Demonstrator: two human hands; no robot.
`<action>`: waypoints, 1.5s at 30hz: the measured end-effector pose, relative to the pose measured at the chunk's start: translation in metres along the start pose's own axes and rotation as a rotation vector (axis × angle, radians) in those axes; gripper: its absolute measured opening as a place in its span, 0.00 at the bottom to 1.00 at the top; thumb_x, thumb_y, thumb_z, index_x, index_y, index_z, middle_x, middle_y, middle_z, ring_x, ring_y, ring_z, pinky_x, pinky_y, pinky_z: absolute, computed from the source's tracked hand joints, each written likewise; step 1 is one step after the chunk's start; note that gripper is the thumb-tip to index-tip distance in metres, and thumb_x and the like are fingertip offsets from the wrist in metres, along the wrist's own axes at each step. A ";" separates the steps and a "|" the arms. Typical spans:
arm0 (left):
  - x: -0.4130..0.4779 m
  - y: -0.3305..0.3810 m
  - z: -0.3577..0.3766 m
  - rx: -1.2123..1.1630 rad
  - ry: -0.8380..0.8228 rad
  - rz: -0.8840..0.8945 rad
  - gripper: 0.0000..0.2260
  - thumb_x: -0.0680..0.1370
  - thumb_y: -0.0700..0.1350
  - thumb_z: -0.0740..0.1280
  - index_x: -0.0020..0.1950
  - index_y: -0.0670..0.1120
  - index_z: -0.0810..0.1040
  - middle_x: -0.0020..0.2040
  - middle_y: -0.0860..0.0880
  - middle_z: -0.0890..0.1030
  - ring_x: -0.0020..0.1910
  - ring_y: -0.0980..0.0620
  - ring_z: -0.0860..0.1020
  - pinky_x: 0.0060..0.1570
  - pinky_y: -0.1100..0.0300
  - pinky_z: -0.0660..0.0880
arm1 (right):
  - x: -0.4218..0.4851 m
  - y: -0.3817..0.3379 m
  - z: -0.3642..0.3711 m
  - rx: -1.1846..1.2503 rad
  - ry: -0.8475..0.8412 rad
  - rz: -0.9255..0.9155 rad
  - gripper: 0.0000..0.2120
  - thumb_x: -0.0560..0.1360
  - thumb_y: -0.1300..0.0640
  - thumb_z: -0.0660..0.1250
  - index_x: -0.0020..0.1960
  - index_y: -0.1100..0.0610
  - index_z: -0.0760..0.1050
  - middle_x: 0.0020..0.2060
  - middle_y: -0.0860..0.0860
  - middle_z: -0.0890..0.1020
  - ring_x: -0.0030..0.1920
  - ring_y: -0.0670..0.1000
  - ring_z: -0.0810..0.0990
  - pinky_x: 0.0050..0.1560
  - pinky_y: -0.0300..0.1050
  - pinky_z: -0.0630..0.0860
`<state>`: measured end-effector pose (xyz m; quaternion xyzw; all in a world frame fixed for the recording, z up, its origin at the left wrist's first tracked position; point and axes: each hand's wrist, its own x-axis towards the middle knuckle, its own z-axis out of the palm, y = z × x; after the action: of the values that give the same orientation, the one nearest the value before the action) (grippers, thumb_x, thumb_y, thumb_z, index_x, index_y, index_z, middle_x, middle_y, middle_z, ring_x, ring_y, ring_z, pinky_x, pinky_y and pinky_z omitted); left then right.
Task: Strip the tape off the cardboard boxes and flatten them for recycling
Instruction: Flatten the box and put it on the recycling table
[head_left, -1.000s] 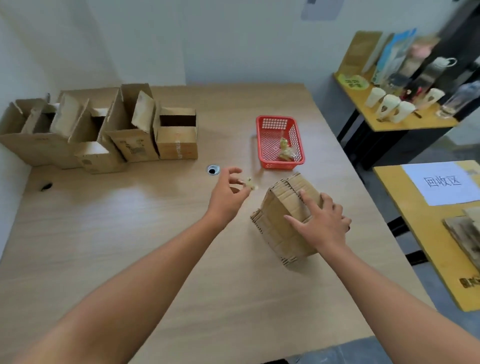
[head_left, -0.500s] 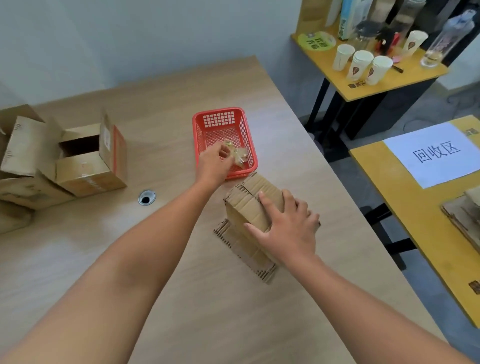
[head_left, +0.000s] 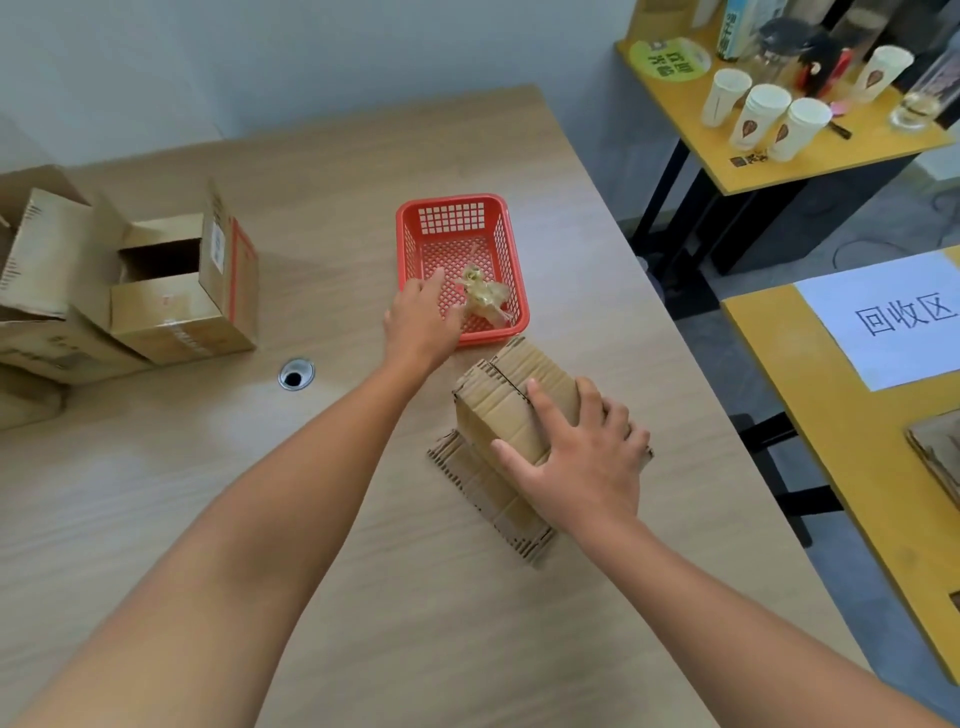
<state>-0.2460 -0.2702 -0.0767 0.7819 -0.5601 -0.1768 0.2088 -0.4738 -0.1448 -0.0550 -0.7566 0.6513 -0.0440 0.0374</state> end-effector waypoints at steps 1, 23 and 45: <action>-0.012 0.000 -0.007 -0.090 0.026 -0.024 0.25 0.82 0.53 0.63 0.79 0.49 0.66 0.70 0.46 0.73 0.69 0.45 0.71 0.70 0.41 0.69 | 0.001 0.000 0.000 -0.001 -0.002 0.007 0.38 0.70 0.18 0.48 0.76 0.33 0.62 0.73 0.55 0.67 0.65 0.62 0.68 0.61 0.63 0.65; -0.382 -0.200 -0.148 -0.253 0.007 -0.458 0.43 0.72 0.61 0.74 0.82 0.58 0.56 0.63 0.55 0.66 0.60 0.59 0.70 0.59 0.65 0.65 | -0.244 -0.197 0.023 0.769 -0.570 -0.354 0.34 0.82 0.48 0.67 0.82 0.42 0.54 0.76 0.50 0.64 0.77 0.47 0.62 0.71 0.32 0.57; -0.429 -0.286 -0.200 -0.181 -0.098 -0.063 0.23 0.84 0.45 0.59 0.80 0.53 0.65 0.81 0.51 0.56 0.80 0.49 0.51 0.80 0.51 0.49 | -0.287 -0.251 0.006 0.698 -0.446 -0.137 0.40 0.76 0.43 0.71 0.81 0.42 0.53 0.65 0.48 0.63 0.63 0.50 0.74 0.68 0.47 0.71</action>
<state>-0.0474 0.2443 -0.0383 0.7674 -0.5266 -0.2712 0.2454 -0.2691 0.1758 -0.0377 -0.7310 0.5215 -0.0994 0.4287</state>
